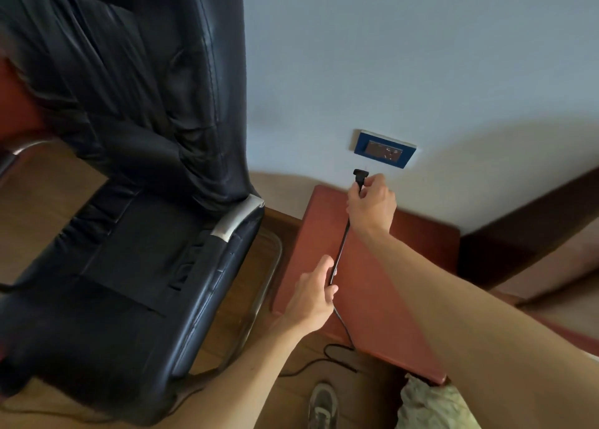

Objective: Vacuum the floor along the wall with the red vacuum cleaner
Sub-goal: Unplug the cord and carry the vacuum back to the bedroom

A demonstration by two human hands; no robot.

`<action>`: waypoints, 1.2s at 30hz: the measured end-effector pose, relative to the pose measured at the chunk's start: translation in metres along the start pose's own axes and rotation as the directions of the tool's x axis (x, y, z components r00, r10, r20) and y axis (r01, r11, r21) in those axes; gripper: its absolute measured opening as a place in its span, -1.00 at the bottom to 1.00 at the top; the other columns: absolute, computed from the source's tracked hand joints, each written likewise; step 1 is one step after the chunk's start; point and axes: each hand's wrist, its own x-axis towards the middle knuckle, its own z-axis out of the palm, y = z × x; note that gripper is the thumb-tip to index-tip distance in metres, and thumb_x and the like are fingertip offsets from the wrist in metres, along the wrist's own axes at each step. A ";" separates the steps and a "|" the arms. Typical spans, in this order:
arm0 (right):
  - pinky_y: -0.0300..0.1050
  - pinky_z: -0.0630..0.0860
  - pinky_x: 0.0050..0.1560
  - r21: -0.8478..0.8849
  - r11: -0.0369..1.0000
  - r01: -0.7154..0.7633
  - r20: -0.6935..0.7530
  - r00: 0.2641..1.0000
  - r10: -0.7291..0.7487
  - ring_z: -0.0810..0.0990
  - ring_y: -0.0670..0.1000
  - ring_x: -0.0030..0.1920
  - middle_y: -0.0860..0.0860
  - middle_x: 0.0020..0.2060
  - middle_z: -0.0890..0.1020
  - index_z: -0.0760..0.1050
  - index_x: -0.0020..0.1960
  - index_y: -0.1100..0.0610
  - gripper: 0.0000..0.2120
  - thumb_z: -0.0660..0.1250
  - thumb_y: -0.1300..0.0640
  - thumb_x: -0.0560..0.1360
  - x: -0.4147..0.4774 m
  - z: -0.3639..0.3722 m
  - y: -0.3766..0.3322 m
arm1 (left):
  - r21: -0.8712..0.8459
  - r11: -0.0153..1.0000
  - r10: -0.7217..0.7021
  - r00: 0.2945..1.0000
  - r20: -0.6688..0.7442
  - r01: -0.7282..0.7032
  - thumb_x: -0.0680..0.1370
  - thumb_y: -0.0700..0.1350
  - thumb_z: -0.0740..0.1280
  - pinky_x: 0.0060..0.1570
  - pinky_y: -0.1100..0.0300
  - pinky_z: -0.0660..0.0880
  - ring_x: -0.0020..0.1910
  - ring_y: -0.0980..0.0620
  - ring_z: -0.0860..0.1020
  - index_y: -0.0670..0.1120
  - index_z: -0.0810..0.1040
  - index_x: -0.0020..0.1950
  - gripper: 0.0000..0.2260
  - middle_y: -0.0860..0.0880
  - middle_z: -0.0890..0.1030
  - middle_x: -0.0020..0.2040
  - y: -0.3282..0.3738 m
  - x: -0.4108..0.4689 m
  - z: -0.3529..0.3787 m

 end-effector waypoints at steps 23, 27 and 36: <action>-0.02 0.56 -0.21 0.091 0.900 0.426 -0.028 0.905 -0.425 0.60 0.04 -0.21 0.01 -0.27 0.61 0.37 -0.03 0.06 -0.89 0.28 0.06 0.60 -0.204 -0.034 -0.352 | -0.192 0.951 0.172 0.933 -0.316 -0.241 0.63 -0.23 0.27 -0.33 -0.05 0.66 -0.34 -0.09 0.67 0.03 0.38 0.10 -0.83 -0.21 0.59 -0.22 0.003 -0.218 -0.266; 0.06 0.66 -0.10 0.157 0.848 0.507 0.001 0.858 -0.514 0.64 0.00 -0.24 0.00 -0.25 0.61 0.38 0.00 0.03 -0.89 0.32 0.08 0.60 -0.256 -0.030 -0.435 | -0.216 0.946 0.146 0.912 -0.384 -0.242 0.64 -0.21 0.27 -0.31 -0.01 0.67 -0.33 -0.04 0.68 0.20 0.37 0.02 -0.73 -0.11 0.58 -0.25 -0.002 -0.275 -0.332; 0.10 0.64 -0.10 0.301 0.652 0.696 0.100 0.657 -0.747 0.65 0.04 -0.21 0.02 -0.21 0.65 0.40 0.06 0.05 -0.87 0.31 0.04 0.60 -0.364 0.005 -0.576 | -0.214 0.970 -0.032 0.803 -0.596 -0.119 0.65 -0.18 0.26 -0.20 -0.09 0.67 -0.29 0.00 0.68 0.05 0.37 0.21 -0.81 -0.06 0.56 -0.20 -0.027 -0.387 -0.442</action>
